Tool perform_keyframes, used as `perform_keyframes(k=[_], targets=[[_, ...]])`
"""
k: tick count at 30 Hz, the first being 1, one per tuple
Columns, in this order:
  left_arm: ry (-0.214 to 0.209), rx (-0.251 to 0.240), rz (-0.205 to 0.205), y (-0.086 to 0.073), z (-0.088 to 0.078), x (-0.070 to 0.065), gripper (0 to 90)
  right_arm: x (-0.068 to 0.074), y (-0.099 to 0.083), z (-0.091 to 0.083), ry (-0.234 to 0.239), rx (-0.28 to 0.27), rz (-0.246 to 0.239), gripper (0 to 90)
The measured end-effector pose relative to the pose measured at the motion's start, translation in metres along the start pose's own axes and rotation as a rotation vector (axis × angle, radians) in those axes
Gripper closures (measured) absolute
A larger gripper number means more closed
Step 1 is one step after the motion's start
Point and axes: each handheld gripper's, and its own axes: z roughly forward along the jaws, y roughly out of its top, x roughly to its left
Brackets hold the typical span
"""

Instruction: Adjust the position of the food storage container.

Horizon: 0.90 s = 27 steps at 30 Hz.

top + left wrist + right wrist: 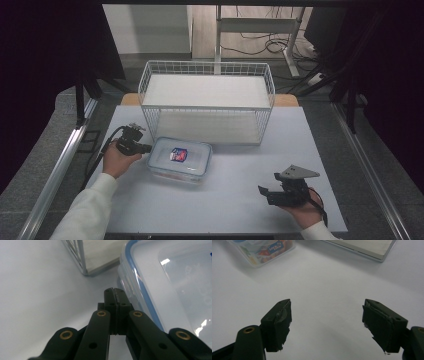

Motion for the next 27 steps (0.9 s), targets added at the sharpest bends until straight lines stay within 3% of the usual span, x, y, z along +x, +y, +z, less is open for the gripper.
perform_keyframes(k=[6,12,24,27], targets=[[-0.024,0.001,0.009,-0.002,0.002,-0.004,89.8,-0.001,0.000,0.001,-0.001,0.004,0.001,23.8],[-0.067,-0.010,0.030,-0.004,0.005,-0.020,89.9,0.001,0.000,0.001,-0.007,0.010,0.004,23.8],[-0.126,-0.022,0.040,-0.006,0.009,-0.038,90.0,0.001,0.000,0.002,-0.005,0.013,0.002,23.8],[-0.158,-0.026,0.048,-0.008,0.010,-0.047,90.0,0.002,0.000,0.002,-0.003,0.015,0.004,23.8]])
